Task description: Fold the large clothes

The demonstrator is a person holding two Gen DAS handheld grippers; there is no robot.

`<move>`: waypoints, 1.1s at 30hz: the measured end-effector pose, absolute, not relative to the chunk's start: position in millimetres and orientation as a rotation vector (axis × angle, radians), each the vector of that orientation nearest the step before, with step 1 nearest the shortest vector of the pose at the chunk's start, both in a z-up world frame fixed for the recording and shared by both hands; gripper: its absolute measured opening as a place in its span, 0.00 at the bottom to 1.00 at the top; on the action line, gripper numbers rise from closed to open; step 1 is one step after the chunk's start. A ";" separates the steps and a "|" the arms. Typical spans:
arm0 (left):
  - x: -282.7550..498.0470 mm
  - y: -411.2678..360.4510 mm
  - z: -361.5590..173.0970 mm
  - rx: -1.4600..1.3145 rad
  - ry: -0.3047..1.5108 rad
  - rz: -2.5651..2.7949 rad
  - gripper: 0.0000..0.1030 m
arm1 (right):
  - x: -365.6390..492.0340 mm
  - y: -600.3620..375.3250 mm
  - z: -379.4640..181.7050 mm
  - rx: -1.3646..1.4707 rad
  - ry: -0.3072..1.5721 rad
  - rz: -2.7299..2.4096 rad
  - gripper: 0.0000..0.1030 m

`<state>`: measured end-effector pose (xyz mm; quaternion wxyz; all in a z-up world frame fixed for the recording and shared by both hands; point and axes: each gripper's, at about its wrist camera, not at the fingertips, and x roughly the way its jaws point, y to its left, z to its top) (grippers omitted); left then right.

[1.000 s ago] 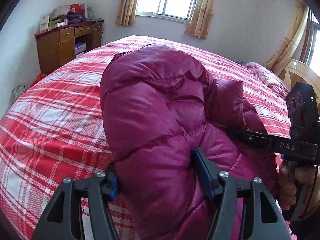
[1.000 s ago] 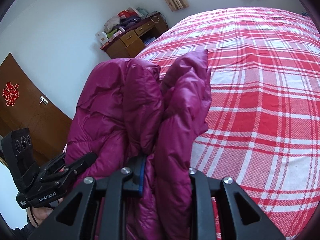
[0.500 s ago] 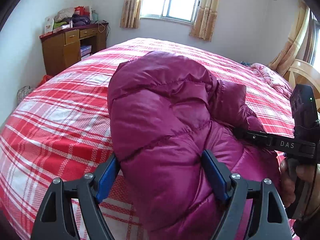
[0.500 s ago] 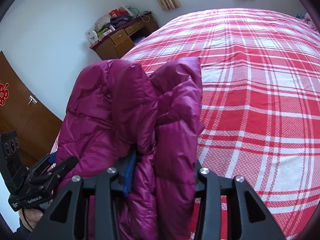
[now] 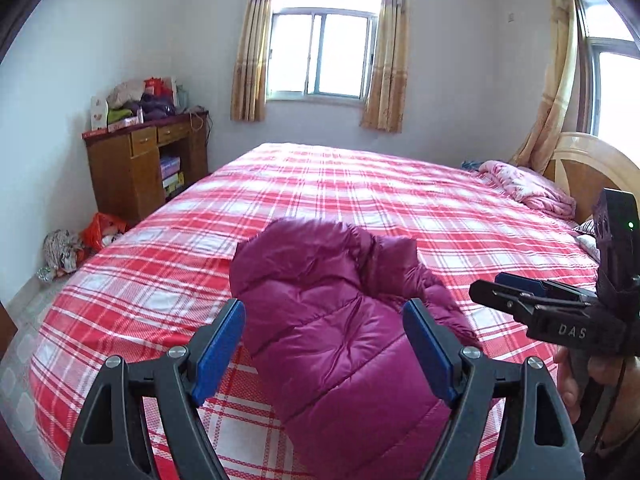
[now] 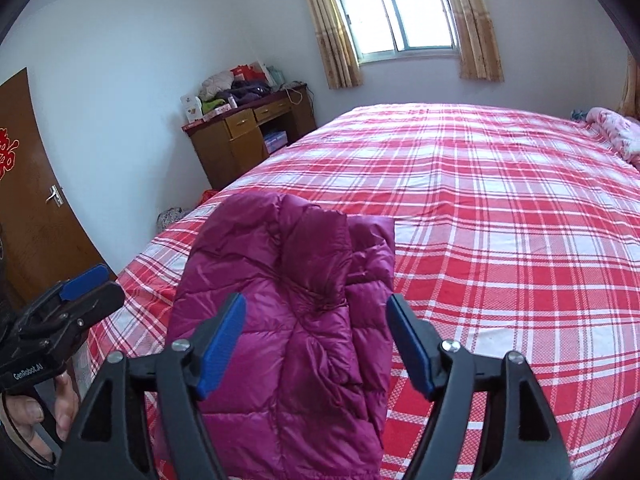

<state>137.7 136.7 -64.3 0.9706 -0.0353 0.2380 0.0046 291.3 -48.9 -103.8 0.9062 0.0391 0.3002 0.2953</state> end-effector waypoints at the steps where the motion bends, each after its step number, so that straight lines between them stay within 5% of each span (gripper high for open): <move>1: 133.3 134.2 -61.2 -0.070 0.470 0.009 0.79 | 285.3 -50.0 -99.9 0.078 0.606 0.603 0.75; 33: 104.6 124.2 -34.9 -0.061 0.387 0.021 0.80 | 239.8 -58.5 -60.3 0.055 0.461 0.600 0.86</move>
